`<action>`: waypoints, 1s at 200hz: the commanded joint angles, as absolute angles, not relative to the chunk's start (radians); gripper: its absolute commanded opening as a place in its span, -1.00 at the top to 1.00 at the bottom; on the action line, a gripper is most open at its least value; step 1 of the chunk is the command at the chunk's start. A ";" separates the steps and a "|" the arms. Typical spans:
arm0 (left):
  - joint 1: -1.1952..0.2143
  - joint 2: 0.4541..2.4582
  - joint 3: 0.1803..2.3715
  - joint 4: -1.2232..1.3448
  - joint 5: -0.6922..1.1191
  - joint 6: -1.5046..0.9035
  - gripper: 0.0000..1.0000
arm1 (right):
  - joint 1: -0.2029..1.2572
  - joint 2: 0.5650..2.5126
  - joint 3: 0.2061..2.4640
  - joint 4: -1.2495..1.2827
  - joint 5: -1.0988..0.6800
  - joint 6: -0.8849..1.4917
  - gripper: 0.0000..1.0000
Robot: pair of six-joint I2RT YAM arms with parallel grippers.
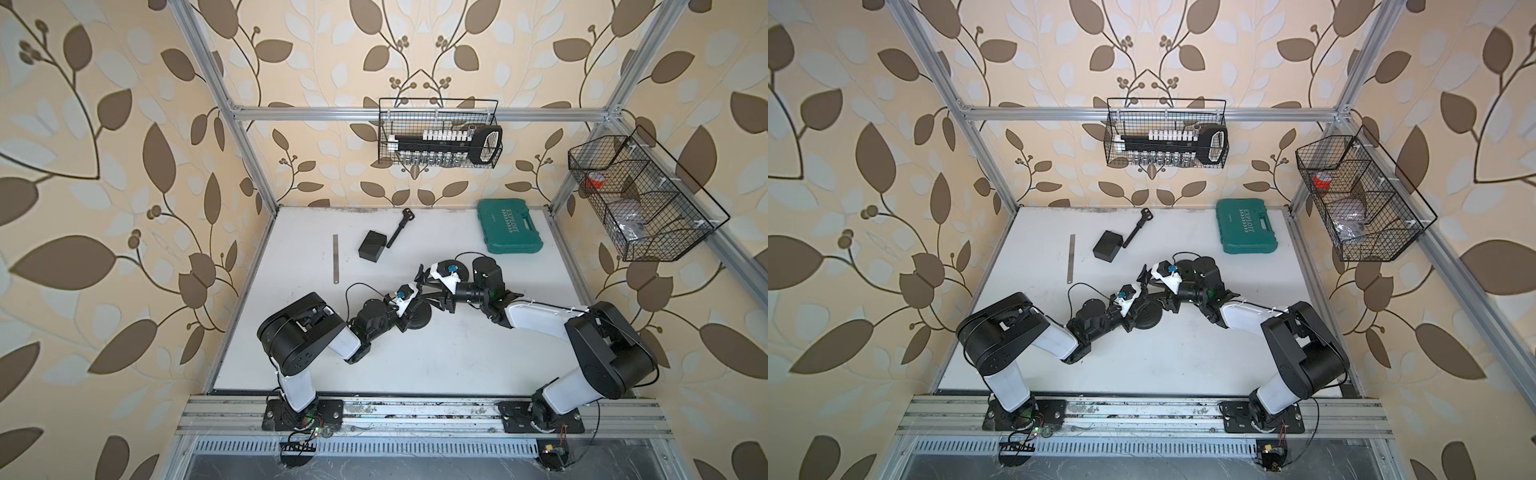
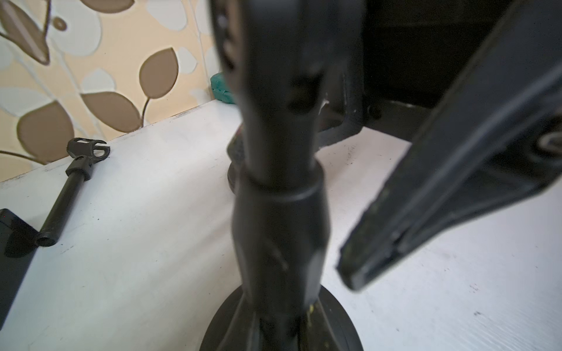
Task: Assemble a microphone stand
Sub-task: Screw the microphone stand pole into the microphone stand base.
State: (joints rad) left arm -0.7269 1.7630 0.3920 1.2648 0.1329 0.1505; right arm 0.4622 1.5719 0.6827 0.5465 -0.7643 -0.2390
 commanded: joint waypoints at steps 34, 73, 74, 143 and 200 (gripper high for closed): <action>-0.733 1.793 0.416 1.178 0.130 0.141 0.77 | 0.477 1.630 0.726 0.624 -0.793 -0.197 0.07; -0.733 1.800 0.416 1.186 0.126 0.142 0.77 | 0.479 1.654 0.709 0.691 -0.772 -0.172 0.38; -0.733 1.801 0.416 1.186 0.126 0.142 0.77 | 0.480 1.656 0.709 0.691 -0.772 -0.171 0.39; -0.733 1.792 0.408 1.192 0.111 0.138 0.71 | 0.491 1.676 0.604 0.809 -0.667 -0.068 1.00; -0.733 1.739 0.405 1.162 0.109 0.119 0.27 | 0.590 1.655 0.490 0.869 -0.279 0.068 1.00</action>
State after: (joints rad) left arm -0.7269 1.7760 0.4133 1.2129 0.1204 0.1284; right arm 0.5529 1.6371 0.5747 0.9169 -0.5220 -0.0330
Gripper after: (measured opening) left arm 0.322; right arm 0.241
